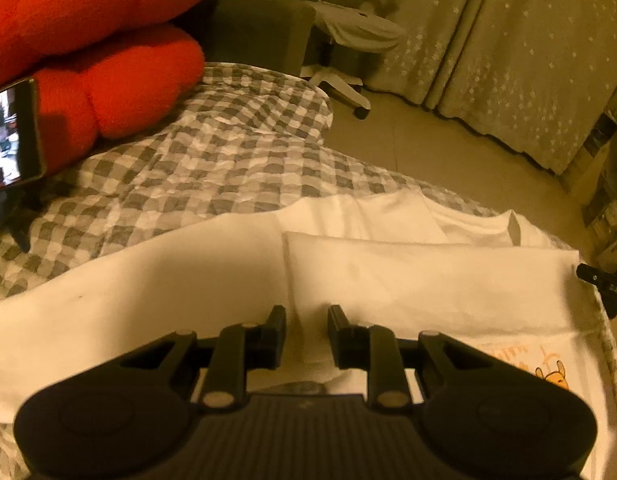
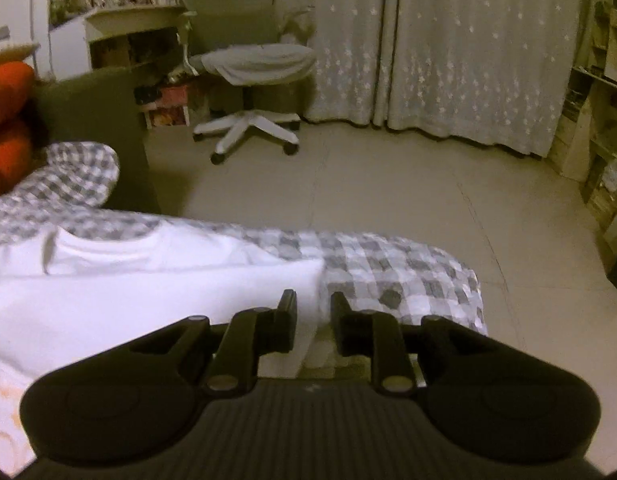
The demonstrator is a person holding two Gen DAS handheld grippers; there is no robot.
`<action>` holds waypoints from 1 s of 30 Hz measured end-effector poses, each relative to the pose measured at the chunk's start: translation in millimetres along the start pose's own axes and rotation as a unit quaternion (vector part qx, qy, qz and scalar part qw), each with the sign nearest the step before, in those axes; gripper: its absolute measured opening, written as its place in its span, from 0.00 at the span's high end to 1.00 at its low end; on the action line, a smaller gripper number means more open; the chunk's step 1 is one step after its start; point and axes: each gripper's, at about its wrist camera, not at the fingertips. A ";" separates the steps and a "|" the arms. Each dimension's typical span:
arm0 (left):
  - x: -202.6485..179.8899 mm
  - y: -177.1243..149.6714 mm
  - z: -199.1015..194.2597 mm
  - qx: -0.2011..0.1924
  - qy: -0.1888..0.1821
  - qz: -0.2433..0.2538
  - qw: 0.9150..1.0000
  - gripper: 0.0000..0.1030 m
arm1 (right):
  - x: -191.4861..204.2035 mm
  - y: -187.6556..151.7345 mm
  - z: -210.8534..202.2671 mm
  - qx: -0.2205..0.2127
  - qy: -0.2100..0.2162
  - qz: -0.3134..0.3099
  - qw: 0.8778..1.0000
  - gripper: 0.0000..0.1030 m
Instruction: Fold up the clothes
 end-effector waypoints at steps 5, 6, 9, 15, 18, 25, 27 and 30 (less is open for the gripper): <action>15.7 0.7 -11.8 -0.006 0.017 -0.031 0.999 0.77 | 15.7 5.1 -16.6 0.003 0.020 -0.019 1.000 0.77; 19.7 0.8 -14.0 -0.006 0.020 -0.038 0.999 0.77 | 19.6 5.4 -18.9 0.007 0.022 -0.023 0.999 0.77; 30.1 -0.7 -19.7 -0.008 0.028 -0.051 0.998 0.77 | 31.9 4.6 -33.0 0.007 0.049 -0.035 0.998 0.77; 46.4 -8.1 -33.1 -0.009 0.050 -0.073 0.996 0.76 | 70.6 -3.8 -58.1 0.010 0.101 -0.078 0.992 0.76; 49.5 -15.5 -40.6 -0.005 0.065 -0.080 0.995 0.76 | 96.5 -16.7 -64.4 0.028 0.124 -0.106 0.986 0.76; 74.1 -39.9 -74.3 -0.003 0.097 -0.097 0.991 0.75 | 158.6 -55.5 -112.1 0.028 0.176 -0.207 0.962 0.76; 84.8 -47.8 -84.1 0.000 0.104 -0.109 0.989 0.75 | 173.4 -64.9 -128.9 0.021 0.191 -0.225 0.955 0.76; 100.6 -59.9 -100.1 0.000 0.109 -0.129 0.986 0.75 | 194.5 -85.6 -152.1 0.003 0.193 -0.251 0.949 0.76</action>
Point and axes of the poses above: each gripper's, at about its wrist camera, not at the fingertips, and z roughly the way its jaws point, x to its left, y to its top, and after that the axes turned 11 degrees about -y, right-handed
